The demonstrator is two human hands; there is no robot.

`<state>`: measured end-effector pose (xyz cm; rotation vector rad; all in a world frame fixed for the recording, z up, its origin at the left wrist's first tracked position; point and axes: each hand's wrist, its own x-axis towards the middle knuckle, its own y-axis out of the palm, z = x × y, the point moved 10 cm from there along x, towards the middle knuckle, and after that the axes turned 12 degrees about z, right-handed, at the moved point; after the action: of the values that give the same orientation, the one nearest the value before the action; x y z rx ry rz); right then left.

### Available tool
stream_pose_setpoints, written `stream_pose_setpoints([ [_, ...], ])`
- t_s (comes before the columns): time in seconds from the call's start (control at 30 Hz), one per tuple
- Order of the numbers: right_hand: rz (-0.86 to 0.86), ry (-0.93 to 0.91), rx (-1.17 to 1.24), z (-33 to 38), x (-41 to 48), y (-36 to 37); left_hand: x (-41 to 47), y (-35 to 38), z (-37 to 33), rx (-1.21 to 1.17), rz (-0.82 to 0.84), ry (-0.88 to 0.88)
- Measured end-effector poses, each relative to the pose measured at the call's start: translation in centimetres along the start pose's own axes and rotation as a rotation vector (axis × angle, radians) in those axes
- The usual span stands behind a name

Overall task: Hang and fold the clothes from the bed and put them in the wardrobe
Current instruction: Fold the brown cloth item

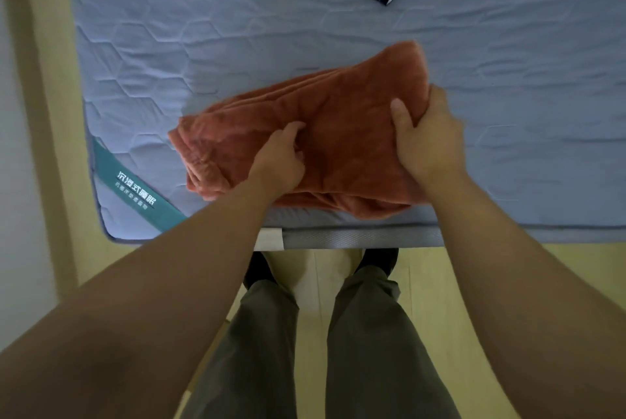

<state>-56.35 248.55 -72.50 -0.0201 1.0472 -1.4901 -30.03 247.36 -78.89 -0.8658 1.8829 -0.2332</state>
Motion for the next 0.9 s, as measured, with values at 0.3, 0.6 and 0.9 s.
stream_pose_setpoints([
  [0.3,0.104,-0.254,-0.036,13.4,-7.5,6.0,-2.8,-0.5,2.1,-1.130,0.256,-0.221],
  [0.6,0.239,-0.339,-0.270,20.0,-10.7,18.5,-7.7,-10.3,16.2,-1.155,-0.342,-0.314],
  [0.9,0.240,-0.321,-0.304,19.9,-10.5,24.6,-6.0,-5.8,20.9,-1.053,-0.109,-0.420],
])
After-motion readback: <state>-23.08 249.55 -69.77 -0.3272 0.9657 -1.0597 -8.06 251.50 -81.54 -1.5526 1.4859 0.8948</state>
